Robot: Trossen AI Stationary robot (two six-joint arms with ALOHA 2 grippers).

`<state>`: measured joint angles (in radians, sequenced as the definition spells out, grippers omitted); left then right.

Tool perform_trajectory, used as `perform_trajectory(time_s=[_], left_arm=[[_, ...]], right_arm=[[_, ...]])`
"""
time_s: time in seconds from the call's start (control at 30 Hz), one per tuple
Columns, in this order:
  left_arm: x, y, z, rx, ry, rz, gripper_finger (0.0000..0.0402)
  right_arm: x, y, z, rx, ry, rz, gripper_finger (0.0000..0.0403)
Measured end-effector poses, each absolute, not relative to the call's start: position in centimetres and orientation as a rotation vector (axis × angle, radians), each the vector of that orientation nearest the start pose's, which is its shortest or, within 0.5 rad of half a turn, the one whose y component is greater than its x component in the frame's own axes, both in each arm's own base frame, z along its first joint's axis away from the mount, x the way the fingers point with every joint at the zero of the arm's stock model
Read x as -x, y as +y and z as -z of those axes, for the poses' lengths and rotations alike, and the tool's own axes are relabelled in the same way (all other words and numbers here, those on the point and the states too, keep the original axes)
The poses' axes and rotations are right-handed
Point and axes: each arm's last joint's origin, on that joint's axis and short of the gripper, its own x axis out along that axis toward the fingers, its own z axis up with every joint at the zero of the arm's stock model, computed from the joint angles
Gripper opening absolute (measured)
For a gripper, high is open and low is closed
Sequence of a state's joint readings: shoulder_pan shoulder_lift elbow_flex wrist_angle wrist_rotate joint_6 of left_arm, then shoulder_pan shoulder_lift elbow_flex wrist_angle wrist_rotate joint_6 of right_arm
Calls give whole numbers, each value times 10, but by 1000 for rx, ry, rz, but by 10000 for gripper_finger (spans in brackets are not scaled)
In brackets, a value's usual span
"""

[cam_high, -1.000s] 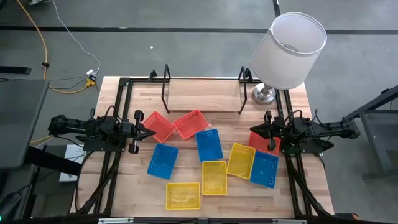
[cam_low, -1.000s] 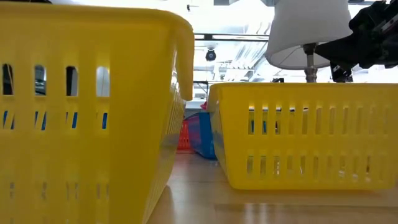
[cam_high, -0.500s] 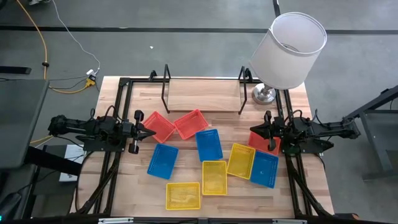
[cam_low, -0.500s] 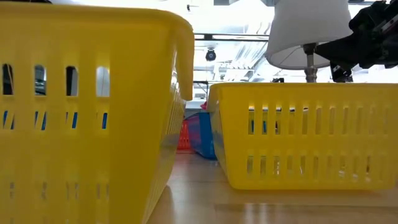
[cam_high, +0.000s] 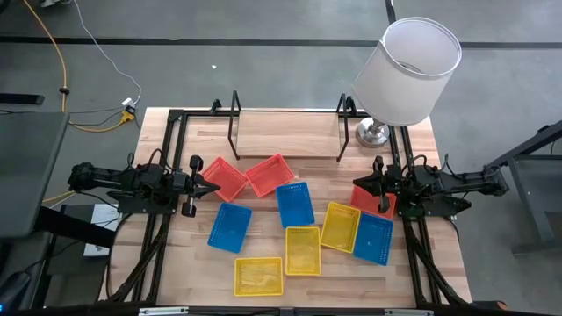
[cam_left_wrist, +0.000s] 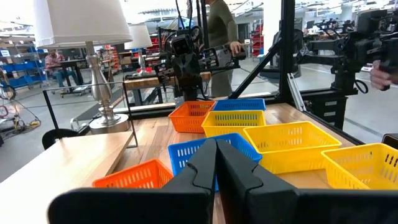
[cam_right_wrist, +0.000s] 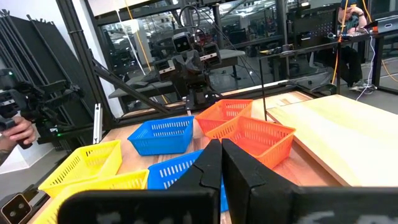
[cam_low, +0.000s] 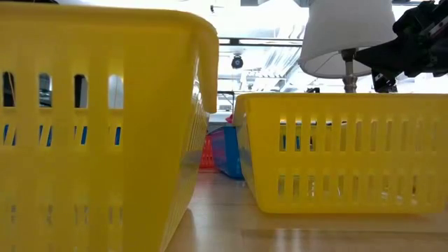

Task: Stack baskets on shelf by color
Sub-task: Put the right orange bin on the shelf

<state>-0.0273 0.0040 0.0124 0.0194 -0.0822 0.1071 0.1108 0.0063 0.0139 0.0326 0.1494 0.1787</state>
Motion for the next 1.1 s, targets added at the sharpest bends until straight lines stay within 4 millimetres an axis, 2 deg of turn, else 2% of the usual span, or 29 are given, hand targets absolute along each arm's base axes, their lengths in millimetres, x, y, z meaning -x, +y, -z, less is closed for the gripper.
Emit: perform_trajectory(time_s=[0.2, 0.3, 0.4, 0.5, 0.67, 0.93, 1.1], left_arm=[[-97, 0, -169, -106, -25, -56, 3], [-97, 0, -169, -106, -25, -57, 3], [-97, 0, -169, -106, -25, -56, 3], [-97, 0, -169, -106, -25, -56, 3], [-97, 0, -169, -106, -25, -57, 3], [-97, 0, -169, -105, -25, -57, 3], [-97, 0, -169, -104, -25, -56, 3]], right_arm=[[-97, 6, -174, -188, -76, 48, 0], [-95, 5, -189, -209, -230, 70, 0], [-93, 7, -204, -171, -371, -34, 0], [-97, 9, -210, -159, -347, -65, 1], [-113, 5, -215, -257, -63, 138, 23], [-126, 8, -230, -465, 613, 313, 128], [-127, 11, -236, -633, 981, 461, 162]])
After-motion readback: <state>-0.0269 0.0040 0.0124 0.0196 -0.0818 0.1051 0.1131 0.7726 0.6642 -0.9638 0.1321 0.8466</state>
